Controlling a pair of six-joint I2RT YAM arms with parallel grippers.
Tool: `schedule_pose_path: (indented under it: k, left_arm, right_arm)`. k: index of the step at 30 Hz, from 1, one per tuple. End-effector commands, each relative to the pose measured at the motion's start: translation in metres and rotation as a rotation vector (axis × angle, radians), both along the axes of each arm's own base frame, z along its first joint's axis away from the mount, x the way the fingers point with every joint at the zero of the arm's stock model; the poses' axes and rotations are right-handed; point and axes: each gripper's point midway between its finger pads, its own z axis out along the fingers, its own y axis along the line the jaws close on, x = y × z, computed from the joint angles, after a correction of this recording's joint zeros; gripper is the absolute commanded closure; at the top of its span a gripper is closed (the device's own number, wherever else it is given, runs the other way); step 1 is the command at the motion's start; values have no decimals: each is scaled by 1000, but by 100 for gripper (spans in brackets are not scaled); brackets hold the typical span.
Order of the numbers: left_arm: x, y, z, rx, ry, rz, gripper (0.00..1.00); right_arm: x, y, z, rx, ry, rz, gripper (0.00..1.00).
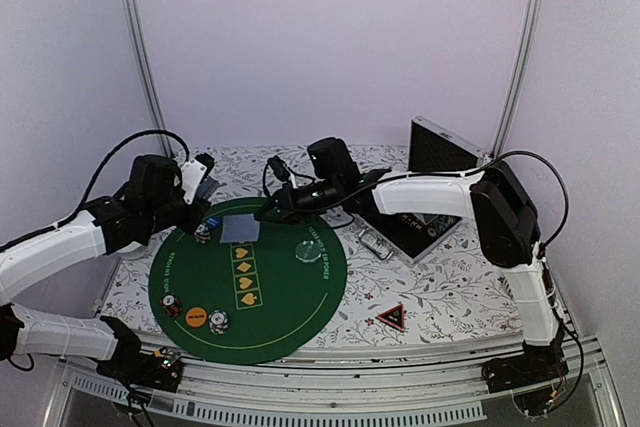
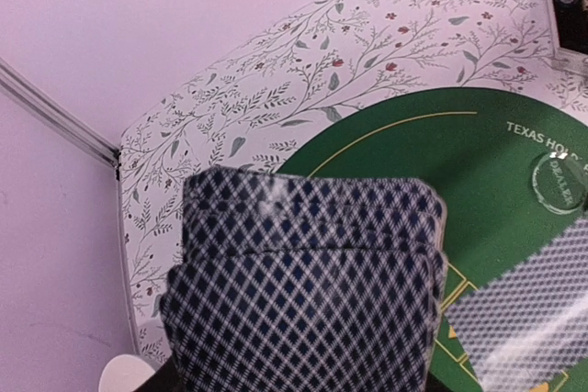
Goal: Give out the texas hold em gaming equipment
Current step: Distribute the poker card in the big blind area.
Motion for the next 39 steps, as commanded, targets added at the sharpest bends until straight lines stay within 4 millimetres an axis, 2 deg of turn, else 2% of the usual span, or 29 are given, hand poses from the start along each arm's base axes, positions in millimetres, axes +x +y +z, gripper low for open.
schedule_pose_path:
  k: [1,2,3,9,10,12,16,22,25,34,39]
  left_arm:
    - [7,16,8,-3,-38,72,54]
    - [7,17,8,-6,-39,74,54]
    - [8,17,8,-9,-38,74,54]
    - [7,14,4,-20,-20,57,54]
    - [7,14,4,-21,-20,58,54]
    - [7,15,4,-20,-20,61,54]
    - [8,18,6,-21,-26,69,54]
    - [9,18,7,-38,-23,64,54]
    - [9,15,4,-40,-12,56,54]
    - [9,16,4,-39,-8,55,54]
    - [9,15,5,-41,-10,53,54]
  right_arm:
    - [51,3,3,71,74,-105,98]
    - [62,4,-14,66,102,-126,98]
    - [70,6,-19,69,127,-148,98]
    - [121,27,-28,170,238,-307,98]
    - [127,32,-23,207,262,-314,98]
    - [126,42,-22,253,322,-281,98]
    - [95,46,-31,185,356,-194,98]
    - [5,57,-66,-15,318,42,98]
    - [-25,65,-84,-58,321,114,98]
    - [-46,97,-97,-48,325,89,98]
    - [-30,111,-104,5,304,-13,98]
